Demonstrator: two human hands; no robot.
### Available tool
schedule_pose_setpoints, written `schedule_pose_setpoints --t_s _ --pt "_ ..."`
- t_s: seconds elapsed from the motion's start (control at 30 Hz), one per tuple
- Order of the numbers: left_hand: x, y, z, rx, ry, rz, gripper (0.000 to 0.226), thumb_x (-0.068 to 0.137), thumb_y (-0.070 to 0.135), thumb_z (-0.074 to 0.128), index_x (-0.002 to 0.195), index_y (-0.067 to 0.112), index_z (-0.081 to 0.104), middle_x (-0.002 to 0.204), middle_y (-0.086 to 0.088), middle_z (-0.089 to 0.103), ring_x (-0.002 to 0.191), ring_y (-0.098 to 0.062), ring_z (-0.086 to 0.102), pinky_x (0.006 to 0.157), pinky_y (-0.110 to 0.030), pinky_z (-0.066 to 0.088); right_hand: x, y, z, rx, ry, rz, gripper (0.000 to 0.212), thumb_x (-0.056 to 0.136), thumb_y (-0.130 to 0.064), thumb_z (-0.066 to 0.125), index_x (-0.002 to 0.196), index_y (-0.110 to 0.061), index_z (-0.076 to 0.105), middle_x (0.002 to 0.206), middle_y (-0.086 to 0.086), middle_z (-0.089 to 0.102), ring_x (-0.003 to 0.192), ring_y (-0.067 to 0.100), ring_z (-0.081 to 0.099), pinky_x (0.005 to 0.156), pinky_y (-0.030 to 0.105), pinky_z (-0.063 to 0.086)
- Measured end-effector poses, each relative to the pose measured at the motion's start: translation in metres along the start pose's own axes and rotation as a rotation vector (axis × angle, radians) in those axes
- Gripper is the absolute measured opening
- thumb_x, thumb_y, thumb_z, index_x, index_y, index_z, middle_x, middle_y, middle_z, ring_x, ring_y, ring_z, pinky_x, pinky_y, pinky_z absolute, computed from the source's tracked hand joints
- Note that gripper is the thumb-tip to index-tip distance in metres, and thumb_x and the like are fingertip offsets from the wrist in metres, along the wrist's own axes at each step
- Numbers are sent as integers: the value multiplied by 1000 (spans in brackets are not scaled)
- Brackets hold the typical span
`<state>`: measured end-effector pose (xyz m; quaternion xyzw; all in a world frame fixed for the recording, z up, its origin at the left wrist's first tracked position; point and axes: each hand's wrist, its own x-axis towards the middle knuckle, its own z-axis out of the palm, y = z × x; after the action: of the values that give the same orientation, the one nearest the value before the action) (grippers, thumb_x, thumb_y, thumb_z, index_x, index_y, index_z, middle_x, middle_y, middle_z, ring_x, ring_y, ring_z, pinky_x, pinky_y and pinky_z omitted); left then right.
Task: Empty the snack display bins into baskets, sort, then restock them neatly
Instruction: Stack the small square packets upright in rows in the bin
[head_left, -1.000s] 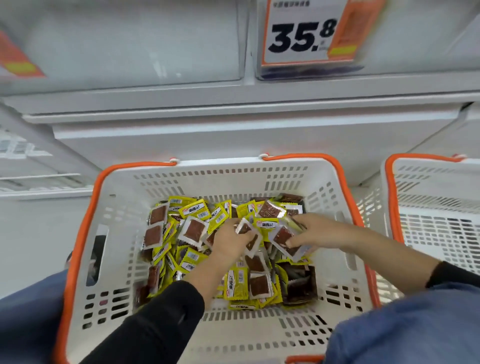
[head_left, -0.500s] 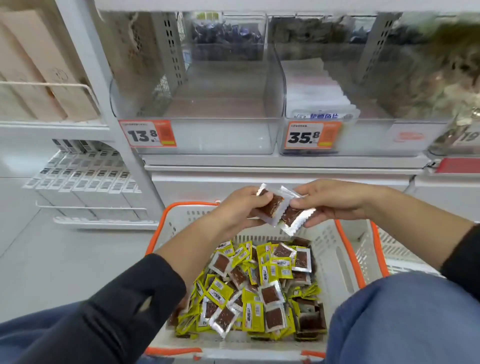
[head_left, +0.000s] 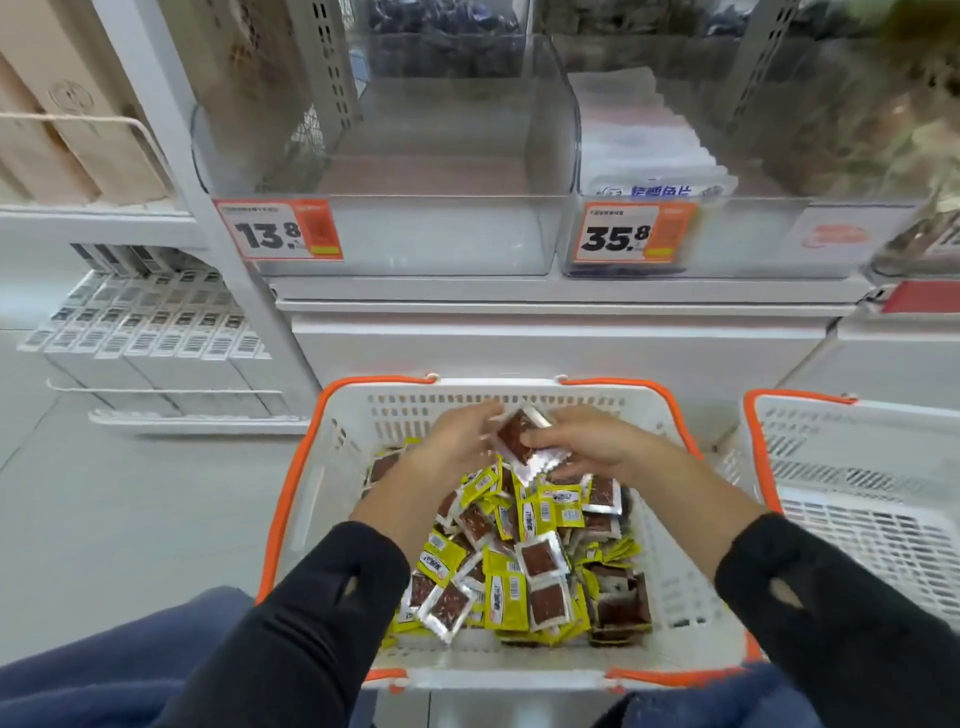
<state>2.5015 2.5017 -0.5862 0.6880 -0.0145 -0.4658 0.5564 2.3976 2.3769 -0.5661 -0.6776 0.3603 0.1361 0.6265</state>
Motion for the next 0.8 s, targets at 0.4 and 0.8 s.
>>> schedule_pose_setpoints --t_s 0.4,0.8 --pt "97 -137 -52 1320 309 66 56 100 42 40 146 12 32 142 -10 47 134 -29 37 108 -42 34 55 120 63 546 248 409 60 89 -8 66 142 -5 38 104 6 52 93 21 53 90 39 51" --pt "98 -152 -19 44 756 -119 15 95 20 57 93 4 57 77 -7 53 76 -29 51 63 -33 35 98 146 67 454 395 432 29 88 -7 63 112 -14 49 97 4 53 85 20 52 90 45 52"
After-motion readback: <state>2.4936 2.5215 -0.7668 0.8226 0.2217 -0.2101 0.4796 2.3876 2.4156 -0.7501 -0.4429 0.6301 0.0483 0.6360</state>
